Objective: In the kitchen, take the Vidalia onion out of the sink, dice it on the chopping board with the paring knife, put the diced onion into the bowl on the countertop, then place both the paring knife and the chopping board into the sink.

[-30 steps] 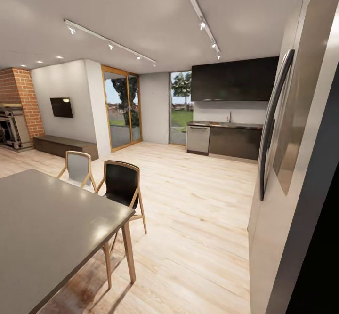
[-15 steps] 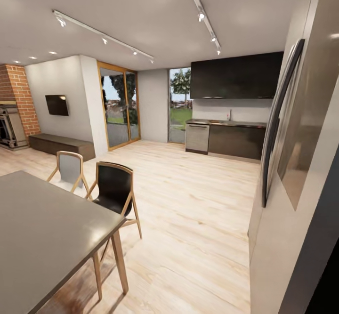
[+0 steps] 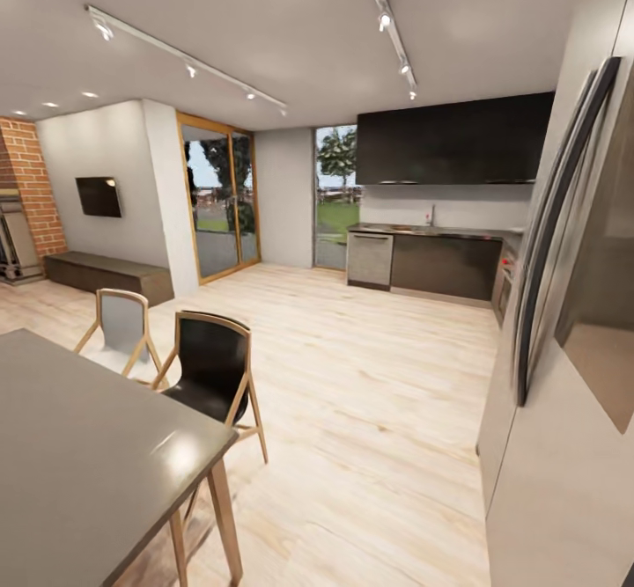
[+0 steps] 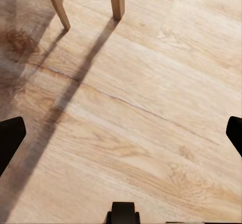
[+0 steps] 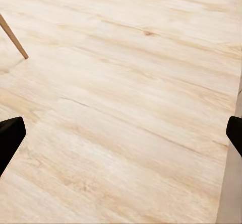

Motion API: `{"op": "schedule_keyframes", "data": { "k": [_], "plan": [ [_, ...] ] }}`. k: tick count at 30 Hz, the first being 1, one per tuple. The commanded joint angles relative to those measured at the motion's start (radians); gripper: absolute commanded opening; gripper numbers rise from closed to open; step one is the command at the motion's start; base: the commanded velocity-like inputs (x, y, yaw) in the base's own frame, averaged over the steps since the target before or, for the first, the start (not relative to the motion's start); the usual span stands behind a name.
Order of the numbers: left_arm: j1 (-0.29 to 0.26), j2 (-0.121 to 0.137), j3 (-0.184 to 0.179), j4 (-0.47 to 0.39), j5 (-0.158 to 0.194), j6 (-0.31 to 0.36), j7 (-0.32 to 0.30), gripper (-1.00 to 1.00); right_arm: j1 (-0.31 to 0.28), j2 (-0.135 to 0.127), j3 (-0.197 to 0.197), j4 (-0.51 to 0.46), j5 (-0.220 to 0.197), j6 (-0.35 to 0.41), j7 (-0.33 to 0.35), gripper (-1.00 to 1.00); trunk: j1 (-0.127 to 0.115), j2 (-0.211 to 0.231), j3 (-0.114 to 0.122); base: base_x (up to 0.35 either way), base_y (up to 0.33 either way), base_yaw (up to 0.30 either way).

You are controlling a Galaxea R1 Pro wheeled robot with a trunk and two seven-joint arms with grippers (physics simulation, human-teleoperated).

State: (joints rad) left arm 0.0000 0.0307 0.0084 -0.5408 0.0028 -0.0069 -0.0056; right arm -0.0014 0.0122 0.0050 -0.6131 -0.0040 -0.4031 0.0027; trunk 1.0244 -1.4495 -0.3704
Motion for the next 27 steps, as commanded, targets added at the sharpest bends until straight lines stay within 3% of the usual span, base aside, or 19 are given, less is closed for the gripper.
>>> {"op": "schedule_keyframes", "data": {
  "k": [1, 20, 27],
  "plan": [
    [0.000, 0.000, 0.001, -0.001, 0.000, -0.001, -0.001, 1.00, 0.000, 0.000, 0.001, 0.000, -0.001, -0.002, 0.000, 1.00, 0.001, 0.000, -0.001, 0.268, 0.054, -0.160],
    [0.000, -0.001, 0.001, -0.001, -0.001, -0.001, -0.001, 1.00, 0.000, 0.000, 0.000, 0.000, -0.001, -0.002, 0.001, 1.00, 0.001, 0.000, -0.001, 0.268, -0.049, -0.192],
    [0.000, -0.002, 0.001, 0.002, -0.001, -0.001, -0.001, 1.00, 0.000, 0.000, 0.000, 0.000, -0.001, -0.002, 0.000, 1.00, 0.001, 0.000, -0.001, 0.266, -0.009, -0.063]
  ]
}}
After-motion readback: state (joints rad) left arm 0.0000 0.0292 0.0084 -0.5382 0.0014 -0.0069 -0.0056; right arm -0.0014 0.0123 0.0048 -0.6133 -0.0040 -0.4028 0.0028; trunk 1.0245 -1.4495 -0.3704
